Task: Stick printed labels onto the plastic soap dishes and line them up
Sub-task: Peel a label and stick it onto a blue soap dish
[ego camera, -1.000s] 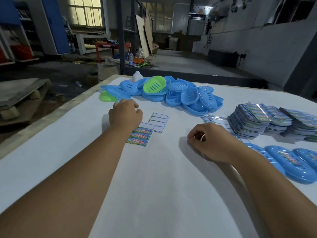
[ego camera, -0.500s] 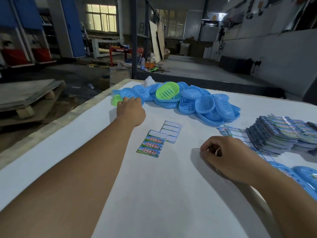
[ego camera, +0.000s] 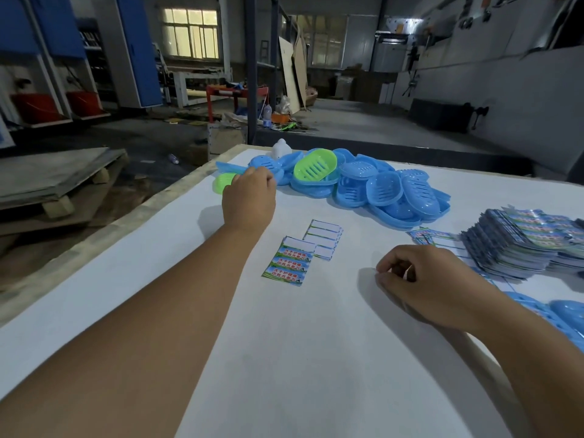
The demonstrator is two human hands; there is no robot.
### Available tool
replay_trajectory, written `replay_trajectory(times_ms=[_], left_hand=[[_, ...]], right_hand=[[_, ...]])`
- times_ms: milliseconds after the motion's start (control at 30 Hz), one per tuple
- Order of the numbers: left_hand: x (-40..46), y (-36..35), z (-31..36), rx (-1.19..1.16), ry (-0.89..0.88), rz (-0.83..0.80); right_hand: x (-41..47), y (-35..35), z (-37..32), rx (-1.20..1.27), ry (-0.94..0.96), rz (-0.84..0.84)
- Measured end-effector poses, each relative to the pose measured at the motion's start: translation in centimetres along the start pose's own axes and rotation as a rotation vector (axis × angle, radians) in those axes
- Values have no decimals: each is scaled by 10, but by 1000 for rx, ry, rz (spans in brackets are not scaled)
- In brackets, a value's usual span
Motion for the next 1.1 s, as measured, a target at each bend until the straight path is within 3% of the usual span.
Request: replay_trajectory(times_ms=[133,300,433,567,633,767,833,933,1100], left_hand=[[-24,17,17,-414,19,4],[-67,6,62,-1172,285,-321],[-106,-9,100,-1423,442,-635],[-115,-6,110,-1559,536,-707],[-113,-2,105,-1382,447,-704],[-97,13,79,-167,29,-532],[-93,16,68,162,-13,-502],[-94,9,52,237,30,-620],[-92,12,54,139,30,-612]], right_hand=[[0,4,0,19,-21,55],[-4,16,-6,153,26,236],[-9,22,-10,195,94,289],[-10,24,-8,165,80,264],[-10,26,-7,175,75,251],[-6,18,2,143,-36,147],[-6,13,8,100,-91,112],[-5,9,14,90,-125,69],[-4,4,18,118,-160,-28]])
Point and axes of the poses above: each hand's wrist, its own x-axis towards the middle knuckle, its own y-axis out of the back of the hand, z = x × y, the point moved 6 cm from there along x, towards the middle knuckle, and after that the axes turned 10 degrees about -z, right-handed, at the moved point
